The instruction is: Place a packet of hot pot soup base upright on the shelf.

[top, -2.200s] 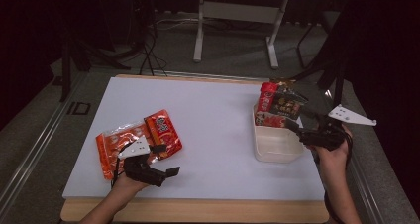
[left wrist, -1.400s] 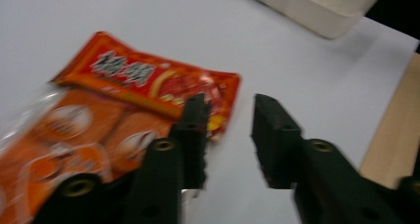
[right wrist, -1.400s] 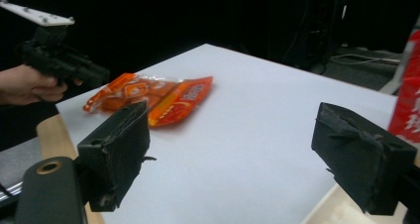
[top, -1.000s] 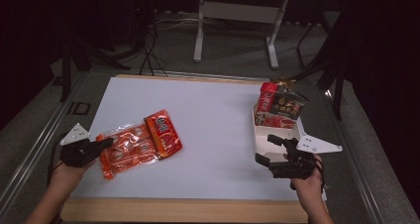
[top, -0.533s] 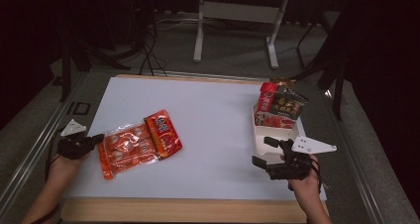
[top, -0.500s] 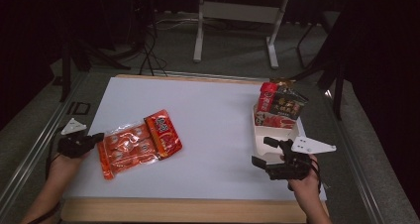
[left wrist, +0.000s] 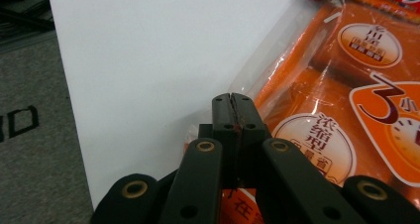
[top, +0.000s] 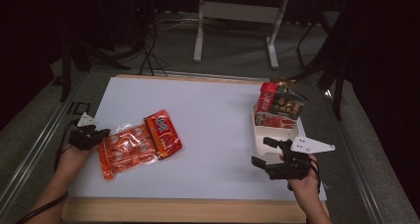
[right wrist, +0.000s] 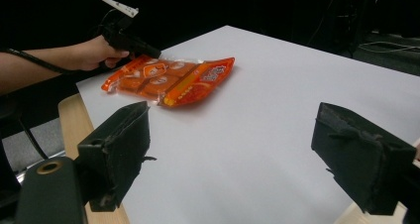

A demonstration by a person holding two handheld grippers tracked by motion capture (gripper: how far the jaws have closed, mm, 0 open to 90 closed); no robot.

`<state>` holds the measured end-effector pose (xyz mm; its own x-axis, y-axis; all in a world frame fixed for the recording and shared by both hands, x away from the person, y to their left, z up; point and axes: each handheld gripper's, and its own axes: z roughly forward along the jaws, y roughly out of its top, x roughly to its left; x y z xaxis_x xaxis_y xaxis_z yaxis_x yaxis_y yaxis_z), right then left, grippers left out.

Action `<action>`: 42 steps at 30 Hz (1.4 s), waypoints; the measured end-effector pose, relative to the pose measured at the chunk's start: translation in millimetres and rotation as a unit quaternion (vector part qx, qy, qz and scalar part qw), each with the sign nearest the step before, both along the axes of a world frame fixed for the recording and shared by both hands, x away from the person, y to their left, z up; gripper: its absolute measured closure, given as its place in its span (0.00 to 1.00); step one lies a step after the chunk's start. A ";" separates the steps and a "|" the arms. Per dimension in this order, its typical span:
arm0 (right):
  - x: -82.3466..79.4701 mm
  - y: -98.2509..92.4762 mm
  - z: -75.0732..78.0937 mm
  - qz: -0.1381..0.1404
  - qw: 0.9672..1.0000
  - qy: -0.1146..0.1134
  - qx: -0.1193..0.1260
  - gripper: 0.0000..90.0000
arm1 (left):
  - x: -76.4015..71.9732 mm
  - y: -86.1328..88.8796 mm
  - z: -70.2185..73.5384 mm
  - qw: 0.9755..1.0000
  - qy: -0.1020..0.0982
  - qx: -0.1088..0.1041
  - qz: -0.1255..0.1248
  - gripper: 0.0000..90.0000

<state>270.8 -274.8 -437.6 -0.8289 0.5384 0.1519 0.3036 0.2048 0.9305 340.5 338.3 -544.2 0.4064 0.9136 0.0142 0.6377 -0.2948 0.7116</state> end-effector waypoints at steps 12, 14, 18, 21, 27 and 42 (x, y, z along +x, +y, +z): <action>-0.2 0.4 -0.6 0.005 1.000 0.002 0.000 0.17 | 1.3 -2.5 0.1 0.999 0.028 0.004 -0.032 1.00; -0.3 0.4 -0.5 0.005 1.000 0.003 0.001 0.17 | -2.2 -4.4 0.2 0.999 0.028 0.004 -0.033 1.00; -0.6 0.6 -0.3 0.006 1.000 0.003 0.001 0.17 | -11.6 -7.5 -0.3 0.999 0.029 -0.007 -0.041 1.00; -0.7 0.7 -0.2 0.007 1.000 0.003 0.001 0.17 | -19.1 -12.9 0.2 0.998 0.031 -0.008 -0.050 1.00; -0.8 1.3 -0.5 0.007 1.000 0.004 0.000 0.17 | -33.2 -25.2 0.6 0.996 0.039 -0.022 -0.071 1.00; -1.8 0.6 -0.4 0.007 1.000 0.001 0.001 0.17 | -57.0 -66.3 3.9 0.989 0.063 -0.053 -0.122 1.00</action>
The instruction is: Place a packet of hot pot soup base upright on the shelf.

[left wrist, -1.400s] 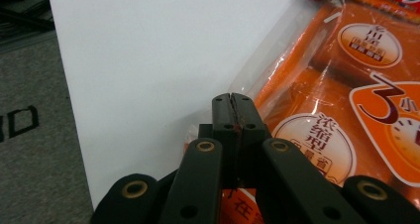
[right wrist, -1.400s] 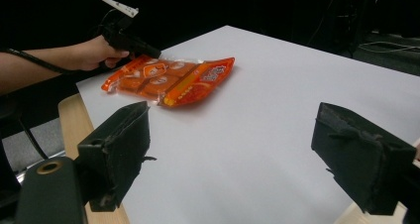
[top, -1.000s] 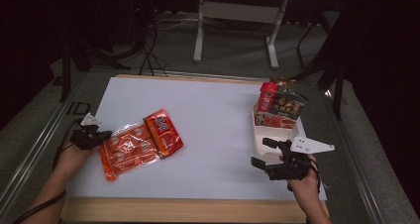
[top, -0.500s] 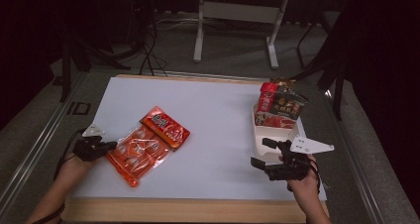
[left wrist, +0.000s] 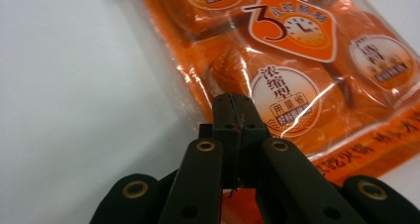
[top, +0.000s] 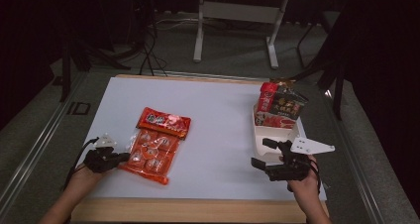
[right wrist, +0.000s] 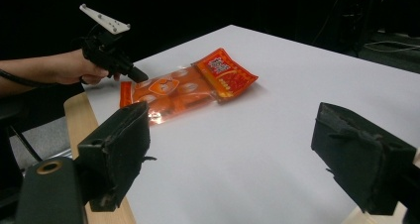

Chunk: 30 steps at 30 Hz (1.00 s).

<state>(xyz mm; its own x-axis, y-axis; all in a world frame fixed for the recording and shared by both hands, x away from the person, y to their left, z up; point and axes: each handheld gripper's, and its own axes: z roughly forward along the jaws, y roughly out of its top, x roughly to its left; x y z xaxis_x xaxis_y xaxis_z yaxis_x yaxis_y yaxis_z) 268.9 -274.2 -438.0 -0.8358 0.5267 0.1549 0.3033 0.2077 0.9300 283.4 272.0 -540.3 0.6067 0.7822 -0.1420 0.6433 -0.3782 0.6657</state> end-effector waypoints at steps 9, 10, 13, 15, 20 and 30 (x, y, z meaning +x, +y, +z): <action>-0.5 -0.4 0.1 -0.001 1.000 -0.001 0.000 0.17 | -2.5 -17.8 0.0 1.000 0.006 -0.010 -0.026 1.00; -0.5 -0.3 0.0 -0.001 1.000 -0.001 0.000 0.17 | -2.6 -18.7 0.5 1.000 0.007 -0.011 -0.026 1.00; -0.7 -0.3 -0.6 -0.001 1.000 0.000 -0.002 0.17 | -1.2 -18.4 1.5 1.000 0.004 -0.009 -0.029 1.00; -0.7 -0.4 -0.6 -0.001 1.000 0.000 -0.003 0.17 | 3.0 -17.3 1.6 1.000 -0.003 -0.009 -0.020 1.00; -1.6 -0.3 0.1 0.001 1.000 -0.003 -0.002 0.17 | 21.5 -12.5 3.9 0.999 -0.029 -0.003 0.016 1.00; -1.4 -0.7 0.0 0.001 1.000 -0.003 -0.001 0.17 | 52.0 -15.3 3.2 0.998 -0.048 0.007 0.039 1.00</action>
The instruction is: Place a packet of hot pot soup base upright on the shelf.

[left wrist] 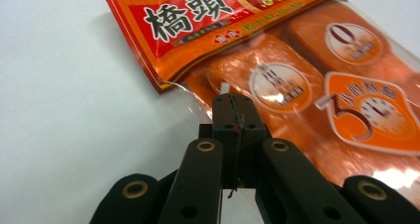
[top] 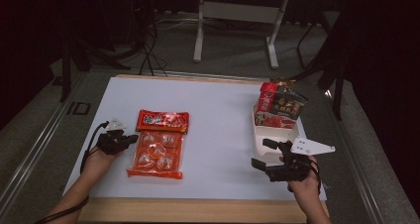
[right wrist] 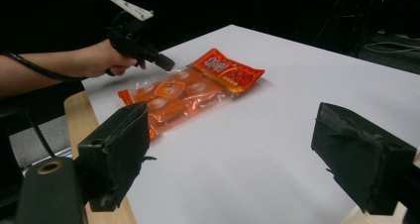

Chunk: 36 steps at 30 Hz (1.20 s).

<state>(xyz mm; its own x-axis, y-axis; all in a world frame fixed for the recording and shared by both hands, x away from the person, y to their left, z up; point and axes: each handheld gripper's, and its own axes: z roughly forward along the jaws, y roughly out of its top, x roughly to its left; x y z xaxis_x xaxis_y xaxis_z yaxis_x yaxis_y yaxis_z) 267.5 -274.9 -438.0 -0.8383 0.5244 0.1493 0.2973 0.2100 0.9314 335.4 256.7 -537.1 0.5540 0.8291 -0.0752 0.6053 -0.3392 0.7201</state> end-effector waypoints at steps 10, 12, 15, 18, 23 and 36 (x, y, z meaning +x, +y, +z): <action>-0.1 -0.2 -0.5 -0.001 1.000 0.001 0.000 0.17 | 7.4 -12.2 -8.2 1.000 0.003 0.010 -0.006 1.00; -0.1 -0.1 -0.8 0.000 1.000 0.000 0.000 0.17 | 7.8 -12.4 -8.2 1.000 0.006 0.007 -0.008 1.00; 0.3 0.2 -0.9 0.001 1.000 0.001 -0.001 0.17 | 8.2 -14.5 -8.1 1.000 0.008 0.010 -0.007 1.00; 0.0 1.0 -0.7 0.002 1.000 0.000 -0.002 0.17 | 8.7 -18.8 -8.1 1.000 0.007 0.009 -0.010 1.00; -0.1 0.3 -0.8 0.002 1.000 0.001 0.000 0.17 | 11.2 -34.1 -7.2 1.000 0.008 0.008 -0.029 1.00; -1.0 -2.0 -0.9 -0.001 1.000 0.001 0.002 0.17 | 14.5 -75.0 -6.5 0.997 0.008 0.007 -0.077 1.00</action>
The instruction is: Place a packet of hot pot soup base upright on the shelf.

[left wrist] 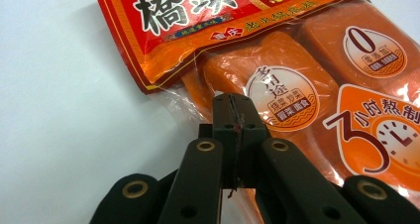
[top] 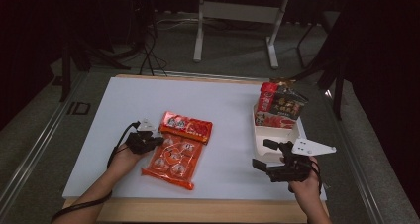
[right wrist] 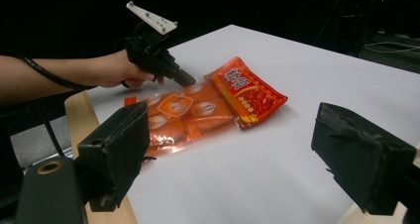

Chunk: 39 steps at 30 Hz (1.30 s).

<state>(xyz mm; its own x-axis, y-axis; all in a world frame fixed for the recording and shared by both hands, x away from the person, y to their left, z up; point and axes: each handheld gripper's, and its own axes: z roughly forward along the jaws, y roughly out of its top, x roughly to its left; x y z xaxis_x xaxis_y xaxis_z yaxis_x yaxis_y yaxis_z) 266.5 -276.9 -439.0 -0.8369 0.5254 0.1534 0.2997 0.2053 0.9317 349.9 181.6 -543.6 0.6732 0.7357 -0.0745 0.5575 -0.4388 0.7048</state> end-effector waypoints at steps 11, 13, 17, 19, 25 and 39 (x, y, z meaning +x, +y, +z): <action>0.3 -0.1 0.3 0.001 1.000 0.000 0.000 0.17 | -2.0 -11.9 1.9 1.000 -0.001 -0.005 -0.023 1.00; 0.2 -0.5 0.8 0.002 1.000 -0.002 0.002 0.17 | -5.0 -8.1 4.4 1.000 -0.004 -0.004 -0.024 1.00; -0.6 -1.4 1.8 0.000 1.000 -0.003 0.003 0.17 | -15.9 2.7 13.4 1.000 -0.005 -0.016 -0.026 1.00; -0.4 -1.3 1.4 0.000 1.000 -0.002 0.001 0.17 | -24.5 7.4 18.0 0.999 -0.008 -0.015 -0.030 1.00; -1.1 1.3 1.6 0.001 1.000 -0.005 -0.006 0.17 | -56.5 16.2 22.7 0.999 -0.006 0.000 -0.052 1.00; 0.1 1.6 0.1 0.000 1.000 -0.003 -0.007 0.17 | -71.0 9.6 6.5 0.998 0.024 0.019 -0.062 1.00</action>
<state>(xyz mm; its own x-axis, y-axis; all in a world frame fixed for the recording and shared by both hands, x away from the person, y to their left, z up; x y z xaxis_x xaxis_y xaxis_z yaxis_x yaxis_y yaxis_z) 266.6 -275.3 -438.9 -0.8380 0.5271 0.1412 0.2943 0.2187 0.9304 278.9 191.2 -537.1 0.7548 0.6506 -0.0835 0.5311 -0.5315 0.6599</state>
